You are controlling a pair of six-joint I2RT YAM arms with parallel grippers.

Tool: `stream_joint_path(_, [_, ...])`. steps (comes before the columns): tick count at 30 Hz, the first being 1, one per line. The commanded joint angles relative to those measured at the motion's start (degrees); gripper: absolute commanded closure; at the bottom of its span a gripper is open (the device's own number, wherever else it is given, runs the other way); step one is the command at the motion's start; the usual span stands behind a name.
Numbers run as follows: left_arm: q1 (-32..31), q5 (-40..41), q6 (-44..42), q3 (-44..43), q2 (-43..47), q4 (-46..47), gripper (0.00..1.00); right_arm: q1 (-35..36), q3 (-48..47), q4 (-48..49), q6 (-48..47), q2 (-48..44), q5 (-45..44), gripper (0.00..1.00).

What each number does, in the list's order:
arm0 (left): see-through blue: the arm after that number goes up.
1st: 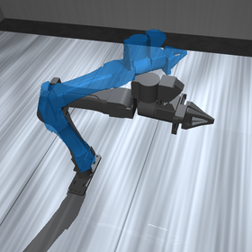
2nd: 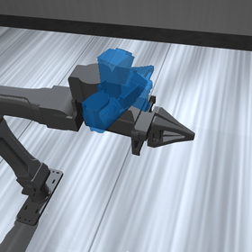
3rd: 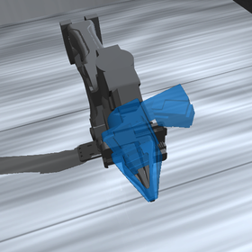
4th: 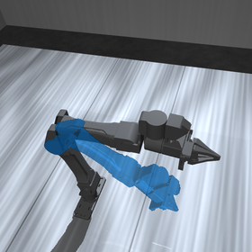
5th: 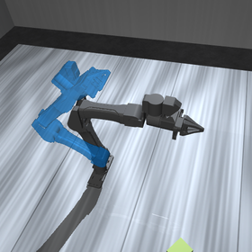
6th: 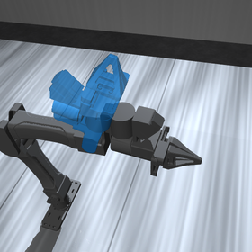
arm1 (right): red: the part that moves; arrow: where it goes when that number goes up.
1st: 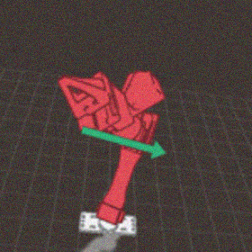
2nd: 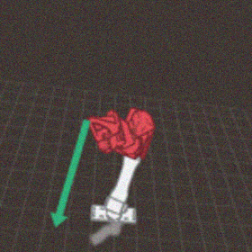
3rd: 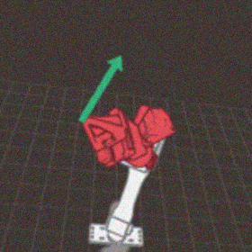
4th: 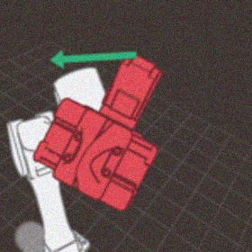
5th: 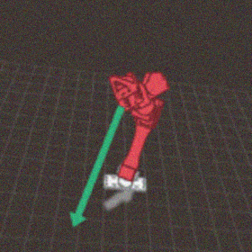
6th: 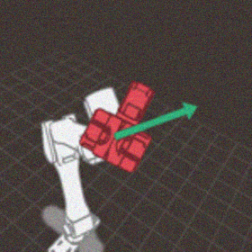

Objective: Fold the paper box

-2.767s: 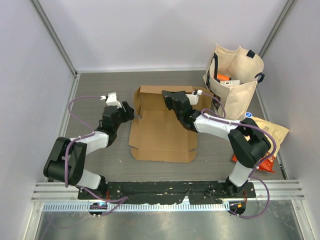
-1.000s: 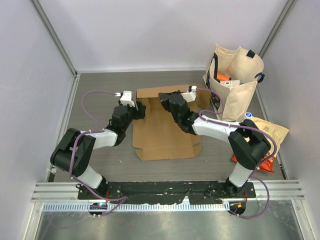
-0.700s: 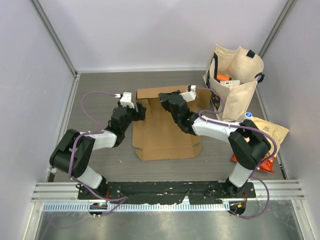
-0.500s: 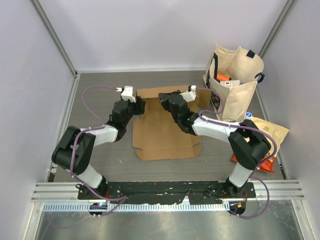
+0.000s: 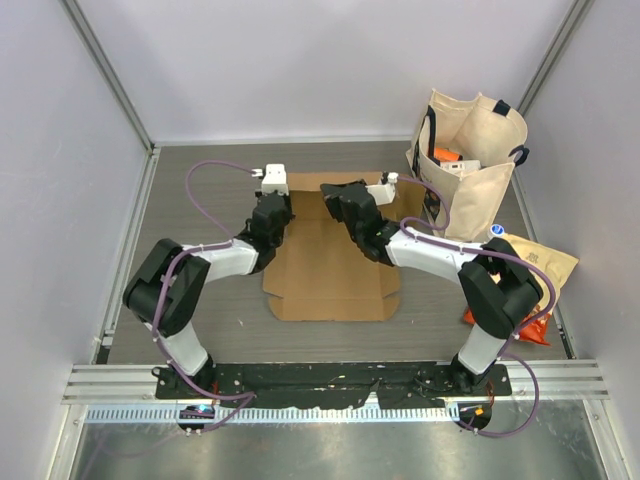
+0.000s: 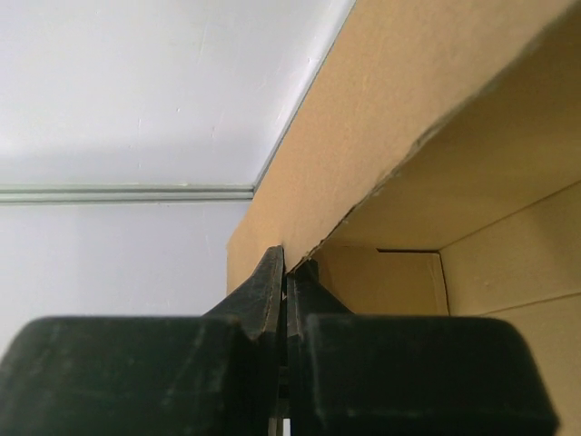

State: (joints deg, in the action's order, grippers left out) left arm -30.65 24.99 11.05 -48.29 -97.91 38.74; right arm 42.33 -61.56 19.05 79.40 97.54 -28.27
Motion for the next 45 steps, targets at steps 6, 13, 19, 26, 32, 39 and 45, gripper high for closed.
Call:
stream_joint_path(6, [-6.44, 19.48, -13.42, -1.1, -6.86, 2.22, 1.0, 0.74, -0.49, -2.96, 1.99, 0.9, 1.99, 0.99])
stream_joint_path(13, [-1.7, -3.88, -1.48, 1.18, 0.68, -6.84, 0.72, 0.65, 0.12, -2.35, 1.03, 0.11, 1.11, 0.99])
stream_joint_path(19, [-1.34, -6.81, 2.4, 2.76, 3.95, -8.77, 0.48, 0.56, 0.39, -1.73, 0.94, -0.42, 1.11, 0.98])
stream_joint_path(26, [-1.34, -0.83, 3.72, 2.51, 2.11, -6.93, 0.49, 0.48, 0.91, -1.47, 1.29, -0.24, 1.38, 0.98])
stream_joint_path(32, [-1.34, 11.1, 1.53, -3.46, -5.25, -8.24, 0.78, 0.56, 1.0, -1.21, 2.16, 0.46, 2.25, 0.99])
stream_joint_path(39, [-2.83, 19.74, -3.84, -1.89, -4.4, -5.86, 1.0, 0.56, 1.18, -1.03, 2.69, 0.55, 2.43, 0.99])
stream_joint_path(45, [-2.83, 15.97, 0.28, 1.8, -1.06, -7.62, 0.84, 0.57, 0.65, 0.37, 2.17, 1.95, 4.36, 0.99])
